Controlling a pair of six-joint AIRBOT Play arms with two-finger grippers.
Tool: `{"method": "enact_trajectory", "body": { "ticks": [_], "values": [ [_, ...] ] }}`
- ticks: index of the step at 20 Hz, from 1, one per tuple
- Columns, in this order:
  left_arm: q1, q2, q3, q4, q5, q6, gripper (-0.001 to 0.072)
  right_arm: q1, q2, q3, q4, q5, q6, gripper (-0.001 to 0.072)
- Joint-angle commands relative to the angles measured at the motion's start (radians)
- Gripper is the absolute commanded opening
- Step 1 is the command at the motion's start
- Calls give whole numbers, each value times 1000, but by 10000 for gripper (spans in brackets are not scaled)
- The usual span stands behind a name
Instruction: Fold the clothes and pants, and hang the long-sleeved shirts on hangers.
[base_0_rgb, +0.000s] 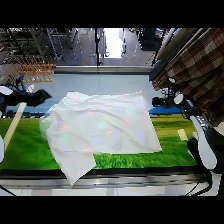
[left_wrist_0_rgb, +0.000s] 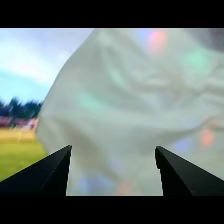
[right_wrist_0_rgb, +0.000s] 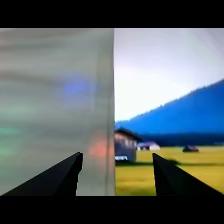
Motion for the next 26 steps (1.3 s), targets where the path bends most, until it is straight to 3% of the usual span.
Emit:
{"method": "enact_trajectory", "body": {
  "ticks": [1, 3, 6, 7, 10, 14, 20, 21, 22, 23, 25, 26],
  "values": [
    [63, 42, -88, 363, -409, -138, 486, -165, -8, -35, 153, 487, -164, 524],
    [74, 156, -324, 243, -348, -85, 486, -247, -7, -134, 239, 637, -223, 523],
    [73, 373, -739, 18, -203, 47, 522, -317, -7, -251, 260, 698, -277, 523],
    [74, 433, -848, -26, -170, 84, 587, -327, -7, -272, 260, 713, -300, 523],
    [74, 560, -1088, -45, -68, 141, 602, -332, -8, -306, 259, 772, -376, 520],
    [74, 581, -1206, -56, -20, 175, 602, -330, -9, -348, 250, 772, -433, 520],
    [72, 579, -1216, -56, 68, 175, 602, -309, -11, -414, 254, 752, -478, 518],
    [67, 575, -1216, -56, 82, 175, 601, -296, -11, -418, 253, 751, -481, 473],
    [57, 569, -1216, -59, 97, 175, 563, -280, -11, -418, 254, 751, -482, 264],
    [41, 562, -1216, -61, 110, 175, 439, -267, -10, -418, 254, 751, -481, 60],
    [8, 557, -1216, -61, 124, 175, 8, -254, -2, -418, 266, 759, -472, 14],
    [1, 562, -1214, -65, 124, 172, 4, -254, 14, -418, 291, 771, -472, 14]
  ]
}}
